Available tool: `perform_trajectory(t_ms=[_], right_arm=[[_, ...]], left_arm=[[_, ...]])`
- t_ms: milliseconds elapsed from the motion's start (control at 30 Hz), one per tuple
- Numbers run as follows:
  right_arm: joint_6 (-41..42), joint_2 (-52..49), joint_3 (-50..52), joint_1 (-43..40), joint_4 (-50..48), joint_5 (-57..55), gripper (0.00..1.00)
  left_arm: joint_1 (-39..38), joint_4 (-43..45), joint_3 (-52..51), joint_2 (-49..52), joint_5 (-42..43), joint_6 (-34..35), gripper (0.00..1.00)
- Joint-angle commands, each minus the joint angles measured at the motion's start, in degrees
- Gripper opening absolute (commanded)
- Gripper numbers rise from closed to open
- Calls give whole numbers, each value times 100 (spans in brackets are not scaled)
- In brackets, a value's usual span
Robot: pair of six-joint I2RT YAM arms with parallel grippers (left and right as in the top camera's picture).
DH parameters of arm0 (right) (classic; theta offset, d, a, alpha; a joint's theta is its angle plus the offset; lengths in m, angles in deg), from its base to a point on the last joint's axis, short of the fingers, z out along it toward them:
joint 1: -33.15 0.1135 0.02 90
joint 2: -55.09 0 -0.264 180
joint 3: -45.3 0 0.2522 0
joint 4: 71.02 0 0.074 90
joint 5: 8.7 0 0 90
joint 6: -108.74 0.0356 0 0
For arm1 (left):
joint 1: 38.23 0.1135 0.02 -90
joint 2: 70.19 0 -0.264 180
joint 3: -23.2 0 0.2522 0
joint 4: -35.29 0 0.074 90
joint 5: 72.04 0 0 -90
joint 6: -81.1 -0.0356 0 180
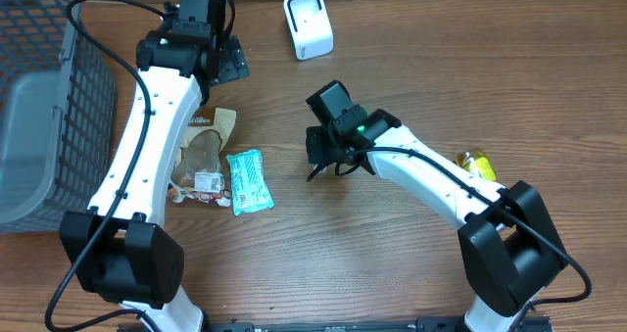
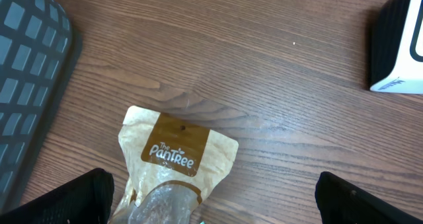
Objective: Scan the item barcode
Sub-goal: 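Lower the right gripper over the small teal pack beside the jar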
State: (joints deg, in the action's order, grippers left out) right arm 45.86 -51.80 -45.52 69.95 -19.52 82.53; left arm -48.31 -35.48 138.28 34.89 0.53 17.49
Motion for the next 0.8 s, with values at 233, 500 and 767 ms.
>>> perform_trajectory(t_ms=[233, 500, 767], right_arm=[[13, 35, 28, -17, -26, -11, 4], [13, 35, 28, -22, 98, -146, 4], [15, 35, 31, -22, 468, -590, 4]], left_arm=[[-22, 24, 70, -85, -98, -66, 99], [-22, 24, 70, -85, -98, -66, 100], [-22, 26, 70, -83, -98, -66, 99]])
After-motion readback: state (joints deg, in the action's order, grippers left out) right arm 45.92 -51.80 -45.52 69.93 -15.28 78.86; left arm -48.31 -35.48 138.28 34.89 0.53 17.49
